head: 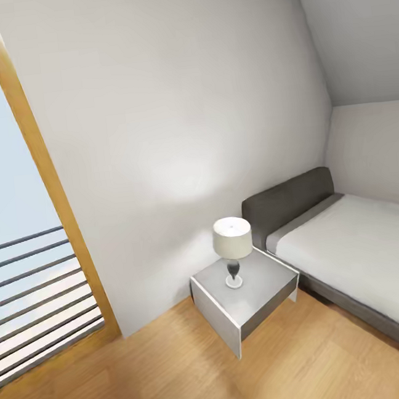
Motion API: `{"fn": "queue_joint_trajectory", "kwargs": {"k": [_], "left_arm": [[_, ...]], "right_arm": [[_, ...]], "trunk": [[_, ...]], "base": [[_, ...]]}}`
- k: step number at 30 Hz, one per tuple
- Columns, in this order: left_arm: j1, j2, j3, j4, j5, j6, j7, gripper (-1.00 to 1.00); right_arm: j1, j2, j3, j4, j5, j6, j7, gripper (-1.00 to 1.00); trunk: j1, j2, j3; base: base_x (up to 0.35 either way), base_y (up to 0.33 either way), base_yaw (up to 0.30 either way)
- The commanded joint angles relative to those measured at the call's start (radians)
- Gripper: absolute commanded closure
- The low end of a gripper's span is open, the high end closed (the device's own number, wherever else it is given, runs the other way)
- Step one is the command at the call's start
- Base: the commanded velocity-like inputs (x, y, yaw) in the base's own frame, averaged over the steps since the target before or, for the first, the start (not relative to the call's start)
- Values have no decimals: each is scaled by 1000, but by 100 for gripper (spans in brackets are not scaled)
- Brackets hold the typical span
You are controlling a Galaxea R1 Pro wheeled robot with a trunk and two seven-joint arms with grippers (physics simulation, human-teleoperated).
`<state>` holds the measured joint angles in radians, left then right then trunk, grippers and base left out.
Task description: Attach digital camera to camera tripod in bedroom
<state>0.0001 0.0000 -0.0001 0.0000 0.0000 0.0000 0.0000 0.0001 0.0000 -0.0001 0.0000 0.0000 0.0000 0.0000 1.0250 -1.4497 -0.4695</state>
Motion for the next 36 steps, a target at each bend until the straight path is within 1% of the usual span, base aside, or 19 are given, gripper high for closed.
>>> {"fn": "queue_joint_trajectory", "kwargs": {"k": [1, 5, 8, 11, 13, 17, 26, 31, 36], "left_arm": [[2, -5, 0, -6, 0, 3, -2, -100], [2, -5, 0, -11, -1, 3, -2, -100], [2, -6, 0, -12, 0, 3, -2, -100], [2, -21, 1, -22, 0, 3, -2, -100], [3, -26, 1, -25, 0, 3, -2, -100], [3, -29, 1, -26, 0, 3, -2, -100], [2, -31, 1, -28, 0, 3, -2, -100], [2, -31, 2, -28, 0, 3, -2, -100], [3, -31, 3, -29, 0, 3, -2, -100]], "right_arm": [[-3, -6, -1, -6, -3, -6, 0, -100], [-3, -28, -1, -6, -3, -9, 0, -100], [-3, -34, -1, -7, -3, -10, 1, -100], [-3, -51, -1, -24, -3, -27, 1, -100], [-3, -60, 0, -35, -3, -38, 1, -100], [-3, -63, 1, -57, -3, -61, 1, -100], [-3, -64, 0, -63, -3, -110, 2, -100], [-3, -64, 0, -63, -3, -110, 2, -100], [-3, -64, 0, -63, -3, -110, 2, -100]], "trunk": [[0, 0, 0], [0, 0, 0], [0, 0, 0], [0, 0, 0], [0, 0, 0], [0, 0, 0], [0, 0, 0], [0, 0, 0], [0, 0, 0]], "base": [[0, 0, -300], [0, 0, -300], [0, 0, -300], [0, 0, -300], [0, 0, -300], [0, 0, -300], [0, 0, -300], [0, 19, -300], [0, 154, -300]]}}
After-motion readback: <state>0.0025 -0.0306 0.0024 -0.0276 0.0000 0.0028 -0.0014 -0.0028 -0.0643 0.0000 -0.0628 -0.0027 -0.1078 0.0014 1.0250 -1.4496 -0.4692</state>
